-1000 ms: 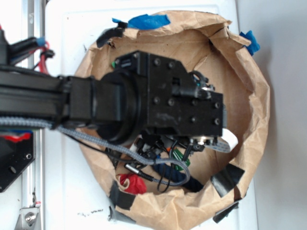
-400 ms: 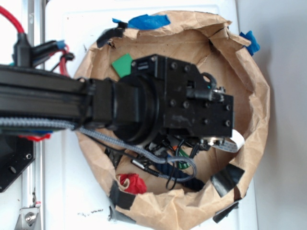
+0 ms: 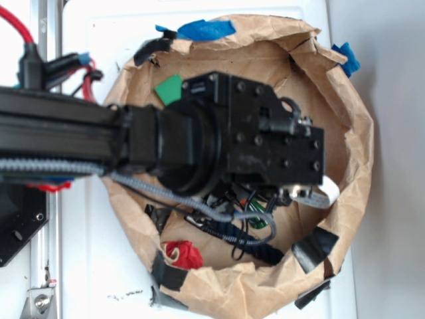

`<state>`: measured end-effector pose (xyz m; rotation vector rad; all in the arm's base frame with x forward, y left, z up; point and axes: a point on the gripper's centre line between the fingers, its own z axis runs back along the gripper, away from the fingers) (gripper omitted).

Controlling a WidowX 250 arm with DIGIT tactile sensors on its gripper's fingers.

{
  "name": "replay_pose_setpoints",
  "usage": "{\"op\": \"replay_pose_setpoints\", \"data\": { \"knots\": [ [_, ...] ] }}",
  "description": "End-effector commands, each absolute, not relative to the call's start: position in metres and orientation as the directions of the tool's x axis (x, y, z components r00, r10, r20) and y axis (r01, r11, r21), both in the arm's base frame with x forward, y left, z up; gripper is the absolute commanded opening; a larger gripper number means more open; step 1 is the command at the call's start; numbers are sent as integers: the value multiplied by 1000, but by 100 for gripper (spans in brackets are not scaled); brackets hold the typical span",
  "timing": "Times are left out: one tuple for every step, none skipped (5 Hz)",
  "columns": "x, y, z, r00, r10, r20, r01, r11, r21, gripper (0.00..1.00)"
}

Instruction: Grab the carrot.

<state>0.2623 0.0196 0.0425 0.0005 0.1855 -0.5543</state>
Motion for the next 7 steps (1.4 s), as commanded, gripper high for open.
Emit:
{"op": "replay_pose_setpoints", "data": {
  "knots": [
    [259, 24, 102, 888, -459, -15, 459, 888, -22, 0],
    [253, 17, 134, 939, -342, 33, 343, 938, -45, 0],
    [244, 16, 155, 995, -100, 31, 101, 994, -32, 0],
    [236, 20, 178, 993, 64, 97, -56, 995, -83, 0],
    [235, 21, 186, 981, 152, 121, -142, 986, -84, 0],
    [236, 23, 184, 972, 193, 132, -185, 980, -73, 0],
    [235, 23, 183, 971, 197, 135, -188, 979, -77, 0]
  ]
}}
